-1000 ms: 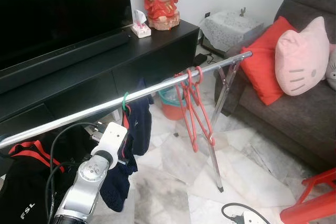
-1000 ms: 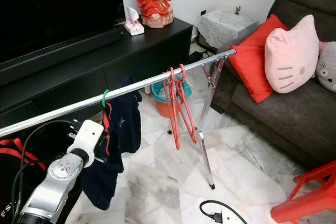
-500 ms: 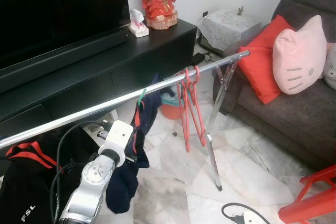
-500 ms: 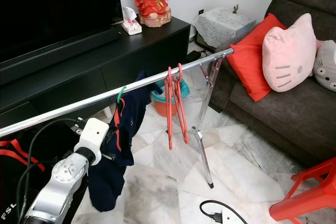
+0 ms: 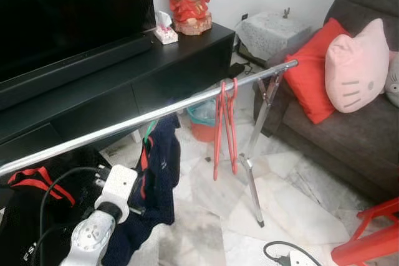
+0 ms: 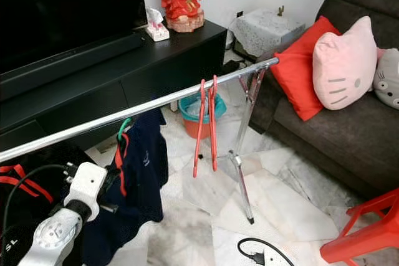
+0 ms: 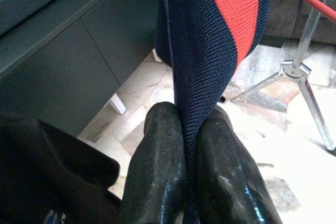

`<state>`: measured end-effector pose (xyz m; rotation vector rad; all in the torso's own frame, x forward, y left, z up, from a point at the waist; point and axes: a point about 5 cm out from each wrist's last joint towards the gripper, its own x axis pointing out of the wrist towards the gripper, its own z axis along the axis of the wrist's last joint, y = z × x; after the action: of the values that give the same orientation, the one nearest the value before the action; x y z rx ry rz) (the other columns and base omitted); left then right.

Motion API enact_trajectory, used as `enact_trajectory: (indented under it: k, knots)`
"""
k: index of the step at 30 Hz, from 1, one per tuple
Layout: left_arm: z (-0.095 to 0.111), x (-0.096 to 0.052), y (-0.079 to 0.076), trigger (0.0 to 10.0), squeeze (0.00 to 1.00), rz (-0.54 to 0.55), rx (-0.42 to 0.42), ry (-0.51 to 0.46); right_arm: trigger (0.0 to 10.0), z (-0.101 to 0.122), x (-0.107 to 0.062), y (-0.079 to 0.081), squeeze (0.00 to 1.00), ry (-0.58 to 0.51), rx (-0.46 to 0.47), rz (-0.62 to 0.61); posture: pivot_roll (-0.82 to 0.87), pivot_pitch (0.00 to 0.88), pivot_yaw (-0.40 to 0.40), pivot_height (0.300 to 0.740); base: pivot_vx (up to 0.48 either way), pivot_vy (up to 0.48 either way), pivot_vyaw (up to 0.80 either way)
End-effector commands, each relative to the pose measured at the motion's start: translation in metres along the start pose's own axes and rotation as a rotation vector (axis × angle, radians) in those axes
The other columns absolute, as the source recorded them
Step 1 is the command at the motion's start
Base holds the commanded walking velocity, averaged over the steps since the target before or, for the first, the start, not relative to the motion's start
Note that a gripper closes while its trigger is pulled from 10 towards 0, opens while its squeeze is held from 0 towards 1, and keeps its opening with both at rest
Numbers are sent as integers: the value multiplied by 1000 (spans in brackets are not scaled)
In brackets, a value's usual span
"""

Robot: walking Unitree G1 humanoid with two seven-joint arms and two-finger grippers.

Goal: Hang hanger

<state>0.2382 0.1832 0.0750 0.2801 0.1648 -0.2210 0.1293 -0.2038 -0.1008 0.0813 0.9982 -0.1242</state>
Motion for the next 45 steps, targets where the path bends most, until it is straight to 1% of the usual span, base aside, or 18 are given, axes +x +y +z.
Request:
enact_trajectory:
  k: [1, 2, 3, 4, 5, 7, 9, 14, 26, 45]
  knots:
    - [8, 1, -1, 10000, 0, 15, -8, -58, 10000, -3, -1, -3, 0, -3, 19, -19, 135, 0, -33, 740, 0, 0, 0]
    - [7, 1, -1, 10000, 0, 16, -12, -58, 10000, -4, -2, -3, 0, -5, 25, -22, 135, 0, -33, 740, 0, 0, 0]
    - [7, 2, -5, 10000, 0, 11, -44, -60, 10000, -4, -2, -3, 0, -15, 46, -29, 132, 0, -33, 740, 0, 0, 0]
    - [7, 2, -5, 10000, 0, 11, -44, -60, 10000, -4, -2, -3, 0, -15, 46, -29, 132, 0, -33, 740, 0, 0, 0]
    - [8, 4, -8, 10000, 0, 2, -57, -65, 10000, -5, -2, -3, 0, -21, 55, -32, 127, 0, -33, 740, 0, 0, 0]
    - [10, 6, -10, 10000, 0, -6, -57, -72, 10000, -5, -3, -4, 0, -26, 63, -35, 125, 0, -32, 740, 0, 0, 0]
    - [13, 13, -15, 10000, 0, -26, -68, -95, 10000, -5, -3, -4, 0, -33, 67, -42, 113, 0, -28, 740, 0, 0, 0]
    - [14, 16, -17, 10000, 0, -36, -76, -102, 10000, -6, -3, -5, 0, -34, 81, -60, 117, 0, -30, 740, 0, 0, 0]
    - [16, 17, -26, 10000, 0, -65, -93, -119, 10000, -10, -4, -4, 0, -32, 86, -60, 129, 0, -29, 740, 0, 0, 0]
    - [15, 17, -27, 10000, 0, -83, -87, -126, 10000, -15, -5, -2, 0, -14, 57, -65, 147, 0, -26, 740, 0, 0, 0]
